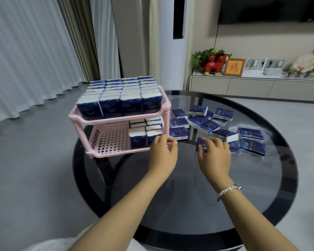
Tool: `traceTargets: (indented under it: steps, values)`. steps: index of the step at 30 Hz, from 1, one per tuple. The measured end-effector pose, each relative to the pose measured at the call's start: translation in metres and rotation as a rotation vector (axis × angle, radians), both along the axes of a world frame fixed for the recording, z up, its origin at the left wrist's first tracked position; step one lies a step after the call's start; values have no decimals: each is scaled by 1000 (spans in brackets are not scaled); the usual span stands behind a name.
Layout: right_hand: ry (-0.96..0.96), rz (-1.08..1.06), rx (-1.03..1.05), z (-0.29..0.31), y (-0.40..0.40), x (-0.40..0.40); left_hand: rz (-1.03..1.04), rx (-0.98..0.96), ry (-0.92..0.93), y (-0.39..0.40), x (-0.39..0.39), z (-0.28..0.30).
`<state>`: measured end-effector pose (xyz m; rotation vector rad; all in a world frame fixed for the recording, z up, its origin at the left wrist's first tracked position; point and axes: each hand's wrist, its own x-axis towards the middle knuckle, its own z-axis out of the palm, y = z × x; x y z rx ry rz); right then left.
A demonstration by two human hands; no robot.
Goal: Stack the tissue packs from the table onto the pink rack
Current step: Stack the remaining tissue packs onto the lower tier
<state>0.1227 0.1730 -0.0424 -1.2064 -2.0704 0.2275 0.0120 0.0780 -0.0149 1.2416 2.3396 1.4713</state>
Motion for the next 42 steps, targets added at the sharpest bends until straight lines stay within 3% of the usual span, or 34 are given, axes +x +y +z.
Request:
traceTargets:
  steps: [7,16,22,25,28,31,36,42]
  values:
    - [-49,28,-286,0,30,16,-153,-230,-438,46,34,-5]
    - [56,54,-388,-14,23,23,-117,-175,-534,60,36,-11]
    - [173,195,-466,-12,7,7,-73,-68,-624,24,12,-10]
    - [238,243,-475,-2,15,-7,44,-61,-585,2,-6,-8]
    - [183,305,-448,3,34,-29,86,36,-772,-12,-25,-10]
    - [4,371,-358,0,57,-57,85,110,-969,-15,-32,-9]
    - [-204,356,-386,1,70,-88,50,211,-1217,-13,-33,-8]
    - [-467,301,-506,30,70,-80,50,173,-1272,-6,-30,-15]
